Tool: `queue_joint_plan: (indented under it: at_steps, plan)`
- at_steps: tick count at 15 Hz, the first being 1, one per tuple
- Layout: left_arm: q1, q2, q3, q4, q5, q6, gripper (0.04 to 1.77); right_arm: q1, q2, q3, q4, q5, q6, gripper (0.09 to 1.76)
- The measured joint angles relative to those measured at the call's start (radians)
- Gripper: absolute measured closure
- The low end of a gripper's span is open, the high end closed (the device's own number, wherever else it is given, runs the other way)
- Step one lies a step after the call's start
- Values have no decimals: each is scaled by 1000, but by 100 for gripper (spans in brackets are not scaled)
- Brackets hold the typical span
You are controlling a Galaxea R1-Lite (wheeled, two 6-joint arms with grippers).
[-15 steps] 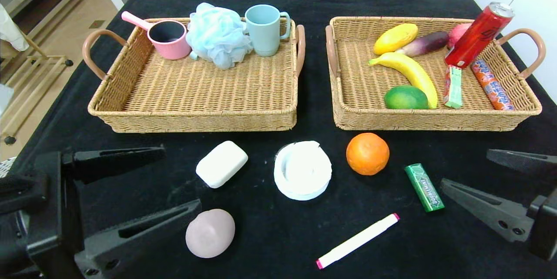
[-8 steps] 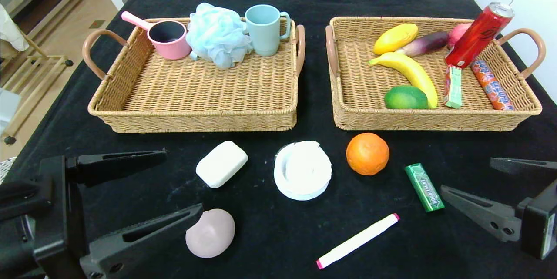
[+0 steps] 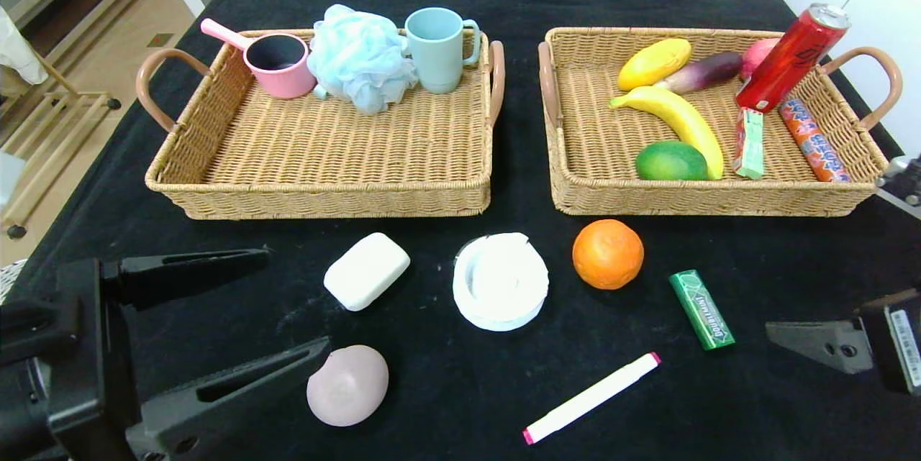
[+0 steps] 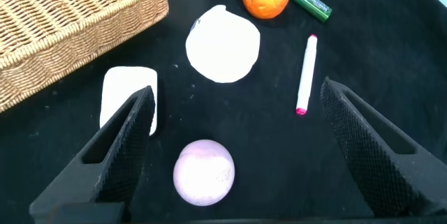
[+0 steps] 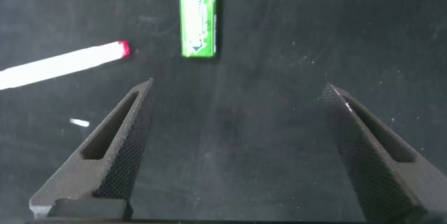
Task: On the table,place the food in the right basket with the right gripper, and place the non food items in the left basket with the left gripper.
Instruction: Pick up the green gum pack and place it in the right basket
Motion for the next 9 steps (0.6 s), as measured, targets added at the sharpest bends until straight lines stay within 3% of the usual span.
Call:
queue_joint_plan:
  at_steps: [9]
  plan:
    - [-3, -26, 8, 9, 0, 13, 9, -6, 244, -80, -29, 13, 17, 14]
